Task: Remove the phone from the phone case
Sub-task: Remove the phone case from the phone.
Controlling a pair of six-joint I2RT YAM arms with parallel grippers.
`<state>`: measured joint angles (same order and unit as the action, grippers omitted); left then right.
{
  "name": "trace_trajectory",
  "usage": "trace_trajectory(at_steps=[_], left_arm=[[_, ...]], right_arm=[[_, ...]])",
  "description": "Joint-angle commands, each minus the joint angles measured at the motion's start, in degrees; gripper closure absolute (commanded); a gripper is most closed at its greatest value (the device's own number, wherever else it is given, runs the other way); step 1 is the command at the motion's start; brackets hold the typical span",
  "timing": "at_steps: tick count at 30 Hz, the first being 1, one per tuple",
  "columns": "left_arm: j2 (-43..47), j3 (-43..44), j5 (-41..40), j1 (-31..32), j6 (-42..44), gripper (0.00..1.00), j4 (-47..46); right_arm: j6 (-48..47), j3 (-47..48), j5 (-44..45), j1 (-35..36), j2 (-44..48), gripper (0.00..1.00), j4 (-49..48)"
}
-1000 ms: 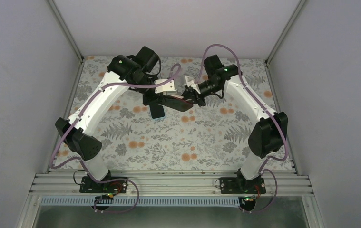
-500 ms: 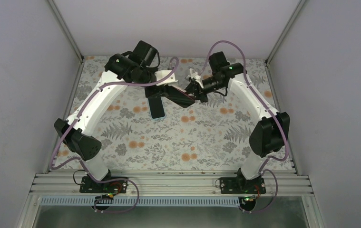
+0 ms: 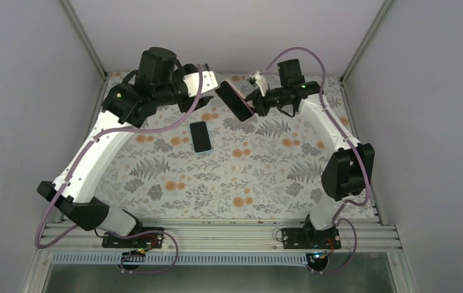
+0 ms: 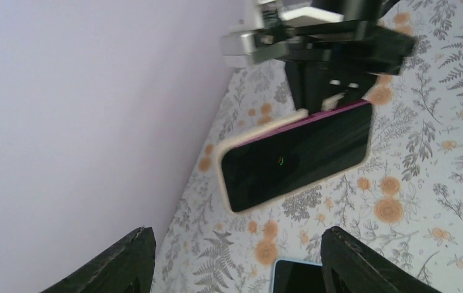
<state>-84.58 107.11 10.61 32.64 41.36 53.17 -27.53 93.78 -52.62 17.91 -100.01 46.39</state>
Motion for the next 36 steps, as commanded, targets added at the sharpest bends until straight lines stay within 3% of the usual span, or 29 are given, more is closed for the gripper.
trace_trajectory(at_steps=[1,7,11,20,36], left_arm=[[0.9,-5.7,-5.4,3.0,-2.5,0.33,-8.6],[-2.3,-15.8,-16.1,7.0,-5.7,0.39,-25.6],[-5.0,-17.3,-16.3,8.7,-6.3,0.38,-35.2],[-14.7,-11.5,-12.9,10.1,-10.7,0.30,-41.5],[-20.6,-6.4,-16.0,9.8,-14.2,0.33,-44.0]], right_arm=[[22.7,-0.1,12.4,-2.1,2.6,0.97,-18.0],[35.3,4.4,23.4,-2.0,0.9,0.97,-21.9],[40.1,4.3,25.0,-2.0,1.5,0.97,-25.4],[43.4,5.9,26.2,-2.0,1.3,0.97,-26.2],[45.1,5.9,25.5,-2.0,2.0,0.97,-26.7]])
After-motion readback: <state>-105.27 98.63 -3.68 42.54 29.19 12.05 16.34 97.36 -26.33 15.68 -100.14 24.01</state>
